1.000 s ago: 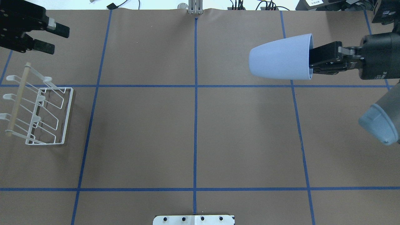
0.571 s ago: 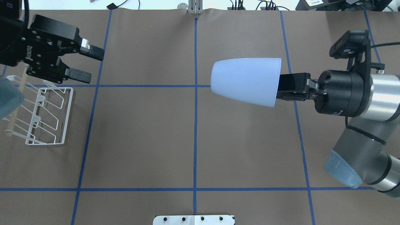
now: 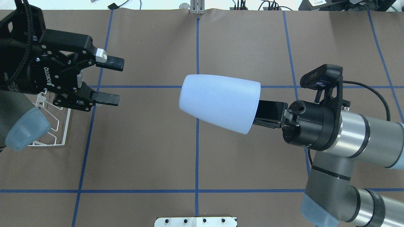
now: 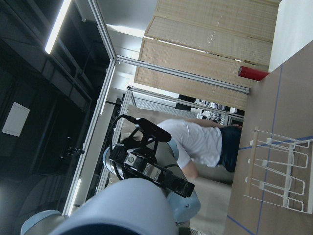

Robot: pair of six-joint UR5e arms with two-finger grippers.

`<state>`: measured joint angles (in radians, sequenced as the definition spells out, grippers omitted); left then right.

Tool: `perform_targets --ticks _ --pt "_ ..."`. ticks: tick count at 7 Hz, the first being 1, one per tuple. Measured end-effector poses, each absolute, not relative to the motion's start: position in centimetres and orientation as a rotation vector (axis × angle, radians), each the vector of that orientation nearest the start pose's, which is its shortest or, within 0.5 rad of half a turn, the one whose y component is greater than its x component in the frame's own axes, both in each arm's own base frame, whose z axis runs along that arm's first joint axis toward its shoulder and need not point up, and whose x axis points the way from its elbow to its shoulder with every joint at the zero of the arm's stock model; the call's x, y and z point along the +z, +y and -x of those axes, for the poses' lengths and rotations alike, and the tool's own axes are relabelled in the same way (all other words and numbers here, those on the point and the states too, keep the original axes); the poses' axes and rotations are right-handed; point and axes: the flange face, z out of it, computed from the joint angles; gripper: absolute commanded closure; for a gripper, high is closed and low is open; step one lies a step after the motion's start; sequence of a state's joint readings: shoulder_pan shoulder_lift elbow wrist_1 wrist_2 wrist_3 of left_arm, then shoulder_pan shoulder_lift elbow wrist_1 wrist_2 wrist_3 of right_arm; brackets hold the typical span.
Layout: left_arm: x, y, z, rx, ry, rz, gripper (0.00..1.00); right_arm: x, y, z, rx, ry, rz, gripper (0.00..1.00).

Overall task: Hang cup on cup holder
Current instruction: 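Close the left gripper on the cup's closed end beside the right gripper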

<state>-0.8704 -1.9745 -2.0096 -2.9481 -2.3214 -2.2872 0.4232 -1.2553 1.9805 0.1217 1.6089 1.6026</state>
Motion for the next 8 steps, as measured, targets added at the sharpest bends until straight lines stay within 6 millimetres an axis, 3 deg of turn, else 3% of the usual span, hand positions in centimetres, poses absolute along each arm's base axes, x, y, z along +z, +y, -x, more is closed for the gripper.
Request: perform_targets --ticks 3,8 --pt "12.1 -35.1 -22.8 -0.152 2.094 0.334 0.02 15.2 -26.5 36.8 0.198 -2.404 -0.487 1.0" --pt "11.9 -34.1 -24.9 -0.151 2.107 0.387 0.02 13.7 -26.7 39.0 0.23 -2.408 -0.537 1.0"
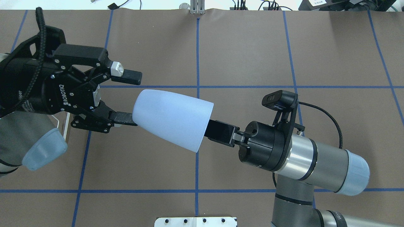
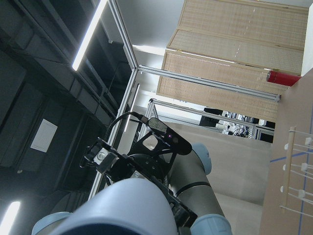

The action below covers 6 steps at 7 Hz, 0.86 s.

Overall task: Hang cup on cup holder
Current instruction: 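Close the left gripper on the cup's closed end beside the right gripper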

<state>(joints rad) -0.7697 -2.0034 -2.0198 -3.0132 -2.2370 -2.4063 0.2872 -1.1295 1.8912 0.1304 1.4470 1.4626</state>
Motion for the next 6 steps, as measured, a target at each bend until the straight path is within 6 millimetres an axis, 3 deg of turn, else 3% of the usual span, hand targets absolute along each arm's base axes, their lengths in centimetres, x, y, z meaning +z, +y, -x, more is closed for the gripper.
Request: perform_targets --ticks 2,4,6 --pt "11.98 -34.0 -25.26 -0.147 2.104 0.395 0.04 13.56 -26.89 39.22 0.242 -2.402 -0.557 1.0" --pt "12.02 -33.9 -25.49 -0.145 2.103 0.401 0.22 13.17 -27.02 39.29 0.254 -2.405 -0.563 1.0" --pt "11.96 -33.76 -25.54 -0.143 2.114 0.399 0.22 13.1 -27.12 39.51 0.264 -2.4 -0.566 1.0"
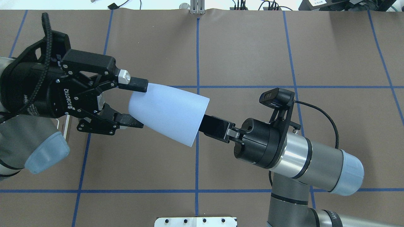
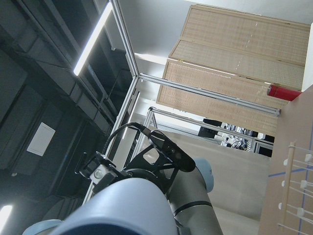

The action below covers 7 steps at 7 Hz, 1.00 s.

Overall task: Hang cup on cup holder
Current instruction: 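Close the left gripper on the cup's closed end beside the right gripper, then open the right gripper and withdraw it while the left gripper pulls the cup away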

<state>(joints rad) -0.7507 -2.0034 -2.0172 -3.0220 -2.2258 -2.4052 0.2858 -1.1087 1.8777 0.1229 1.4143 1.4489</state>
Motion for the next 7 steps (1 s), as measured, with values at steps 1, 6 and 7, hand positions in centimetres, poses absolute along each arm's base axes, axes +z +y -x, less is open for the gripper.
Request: perform_targets --ticks 1,6,7 --pt "12.0 -33.56 -25.66 -0.133 2.128 0.4 0.22 13.11 -27.17 39.56 0.27 -2.398 -0.567 1.0" --pt "12.12 -33.23 -26.34 -0.128 2.145 0.407 0.81 13.21 -27.02 39.7 0.27 -2.397 -0.562 0.44" --pt "12.26 -33.26 -26.4 -0.124 2.147 0.406 0.87 13.25 -27.0 39.71 0.268 -2.397 -0.561 0.0"
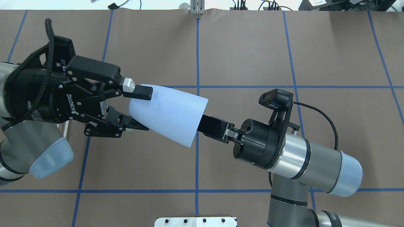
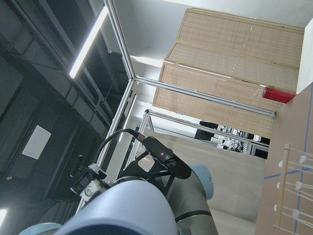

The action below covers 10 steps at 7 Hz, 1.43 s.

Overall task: Hang cup on cup holder
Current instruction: 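Open the right gripper and withdraw it while the left gripper pulls the cup away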

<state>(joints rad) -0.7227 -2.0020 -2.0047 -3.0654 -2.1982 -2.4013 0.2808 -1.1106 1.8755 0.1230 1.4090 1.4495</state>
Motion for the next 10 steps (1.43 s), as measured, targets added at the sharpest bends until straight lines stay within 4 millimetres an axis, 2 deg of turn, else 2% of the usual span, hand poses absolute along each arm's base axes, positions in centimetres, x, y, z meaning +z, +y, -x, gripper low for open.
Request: perform_targets --ticks 1,3,5,8,10 --pt "12.3 -33.3 -26.5 -0.129 2.142 0.408 0.98 13.1 -26.9 39.1 0.27 -2.413 -0.562 0.0" --pt "12.3 -33.3 -26.5 -0.125 2.144 0.406 1.0 13.1 -26.6 37.3 0.278 -2.432 -0.558 0.0" --pt "12.2 -33.2 -26.3 -0.118 2.15 0.402 1.0 14.4 -26.6 36.5 0.279 -2.41 -0.556 0.0" --pt "12.5 -33.4 -26.3 -0.109 2.153 0.357 1.0 19.2 -27.5 34.6 0.276 -2.302 -0.565 0.0" --pt "12.8 -34.2 -26.1 -0.137 2.172 0.28 1.0 23.1 -30.6 31.3 0.263 -2.19 -0.546 0.0"
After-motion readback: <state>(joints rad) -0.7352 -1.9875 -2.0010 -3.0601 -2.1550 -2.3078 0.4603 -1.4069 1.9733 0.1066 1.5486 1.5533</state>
